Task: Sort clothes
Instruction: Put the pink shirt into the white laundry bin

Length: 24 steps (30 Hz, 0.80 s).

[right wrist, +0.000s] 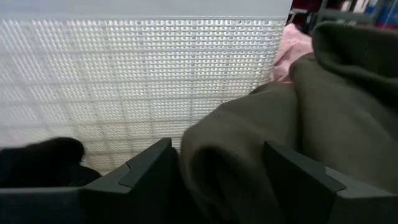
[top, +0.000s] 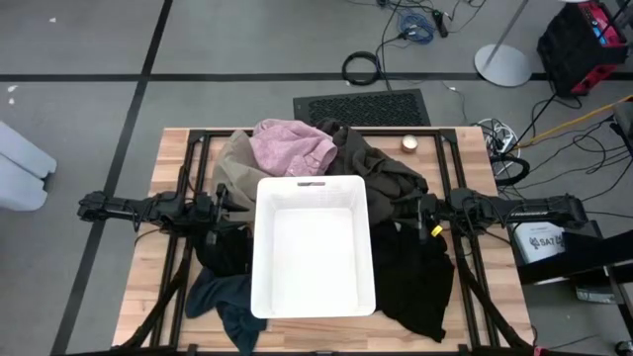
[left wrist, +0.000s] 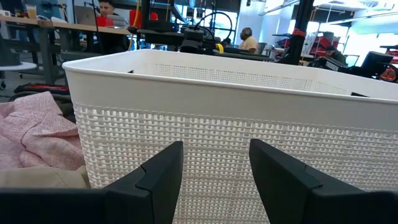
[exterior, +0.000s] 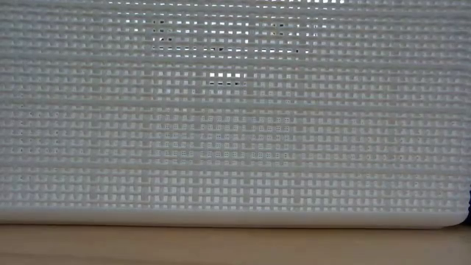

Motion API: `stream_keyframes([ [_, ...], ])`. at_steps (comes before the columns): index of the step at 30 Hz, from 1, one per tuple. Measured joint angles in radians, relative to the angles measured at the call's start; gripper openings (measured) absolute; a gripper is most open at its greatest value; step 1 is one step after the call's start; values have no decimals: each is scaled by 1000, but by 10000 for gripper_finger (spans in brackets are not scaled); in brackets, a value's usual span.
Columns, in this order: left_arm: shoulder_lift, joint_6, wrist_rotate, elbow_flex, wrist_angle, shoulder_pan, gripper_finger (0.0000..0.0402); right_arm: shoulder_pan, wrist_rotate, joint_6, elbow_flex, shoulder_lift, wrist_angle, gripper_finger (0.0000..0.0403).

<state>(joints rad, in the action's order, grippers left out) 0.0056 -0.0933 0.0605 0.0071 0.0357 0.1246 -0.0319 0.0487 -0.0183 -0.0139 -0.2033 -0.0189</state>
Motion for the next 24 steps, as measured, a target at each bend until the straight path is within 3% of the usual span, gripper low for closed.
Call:
stream_keyframes([
  [12, 0, 58, 0, 0, 4, 0, 194, 0, 2, -20, 0, 0, -1, 242],
  [17, 0, 149, 0, 0, 147, 0, 194, 0, 1, 20, 0, 0, -27, 242],
  [24, 0, 24, 0, 0, 262, 0, 194, 0, 2, 389, 0, 0, -244, 242],
])
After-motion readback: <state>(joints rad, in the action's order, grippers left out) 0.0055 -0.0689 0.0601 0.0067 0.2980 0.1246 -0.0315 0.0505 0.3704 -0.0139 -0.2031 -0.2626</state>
